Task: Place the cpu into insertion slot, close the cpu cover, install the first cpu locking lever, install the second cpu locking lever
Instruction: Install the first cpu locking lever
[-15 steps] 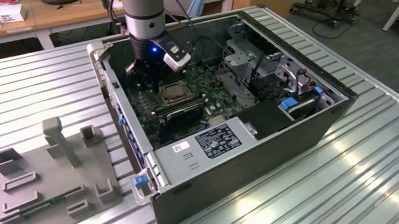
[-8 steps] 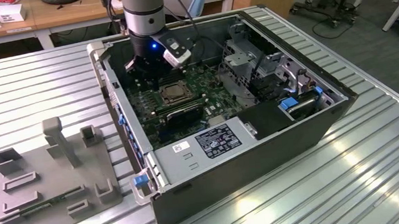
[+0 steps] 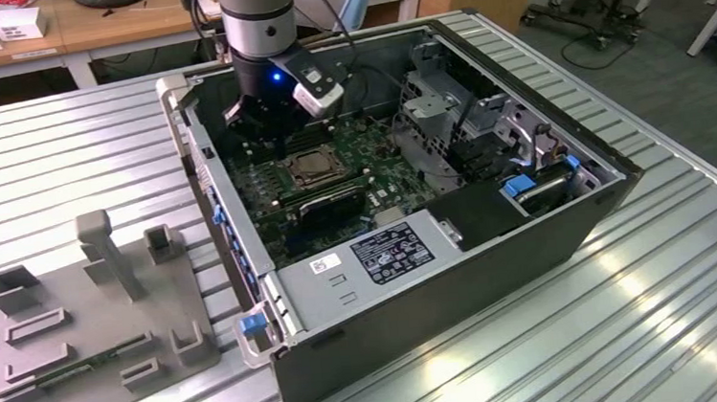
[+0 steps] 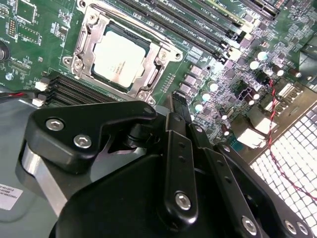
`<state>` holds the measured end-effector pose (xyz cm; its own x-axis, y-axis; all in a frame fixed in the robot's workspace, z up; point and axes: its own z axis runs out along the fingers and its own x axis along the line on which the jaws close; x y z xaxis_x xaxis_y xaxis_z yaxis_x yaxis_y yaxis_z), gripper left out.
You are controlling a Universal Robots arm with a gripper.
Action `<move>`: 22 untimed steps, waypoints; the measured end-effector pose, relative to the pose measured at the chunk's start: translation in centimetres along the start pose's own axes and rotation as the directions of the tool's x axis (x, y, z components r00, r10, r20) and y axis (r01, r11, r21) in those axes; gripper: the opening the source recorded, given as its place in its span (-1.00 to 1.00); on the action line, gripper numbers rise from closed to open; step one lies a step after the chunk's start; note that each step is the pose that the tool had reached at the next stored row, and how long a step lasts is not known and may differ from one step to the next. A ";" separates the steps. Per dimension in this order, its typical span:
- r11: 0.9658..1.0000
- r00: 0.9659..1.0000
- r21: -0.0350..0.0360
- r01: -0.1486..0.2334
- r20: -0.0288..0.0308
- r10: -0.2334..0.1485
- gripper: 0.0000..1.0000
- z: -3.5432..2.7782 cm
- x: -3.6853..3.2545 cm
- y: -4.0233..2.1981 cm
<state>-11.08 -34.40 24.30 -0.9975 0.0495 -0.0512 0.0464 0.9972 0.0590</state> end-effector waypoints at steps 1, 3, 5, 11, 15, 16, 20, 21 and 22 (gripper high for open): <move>1.000 1.000 0.000 0.000 0.000 0.000 -0.79 0.00 0.00 0.00; 1.000 1.000 0.000 0.000 0.000 0.000 -0.79 -0.01 0.03 0.00; 1.000 1.000 0.000 0.000 0.000 0.000 -0.79 -0.03 0.21 -0.02; 1.000 1.000 0.000 0.000 0.001 0.000 -0.79 0.04 1.05 -0.05; 1.000 1.000 0.000 0.000 0.002 0.000 -0.79 0.28 1.40 -0.07; 1.000 1.000 0.000 0.000 0.002 0.000 -0.79 0.34 1.49 -0.07; 1.000 1.000 -0.002 0.000 0.003 0.000 -0.79 0.61 1.88 -0.08; 1.000 1.000 -0.004 0.000 0.003 0.000 -0.79 0.67 1.94 -0.08; 1.000 1.000 -0.009 0.000 0.004 0.000 -0.79 0.70 1.96 -0.07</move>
<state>-13.01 -34.34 23.50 -0.9973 0.0499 -0.0547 0.0461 0.9966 0.0682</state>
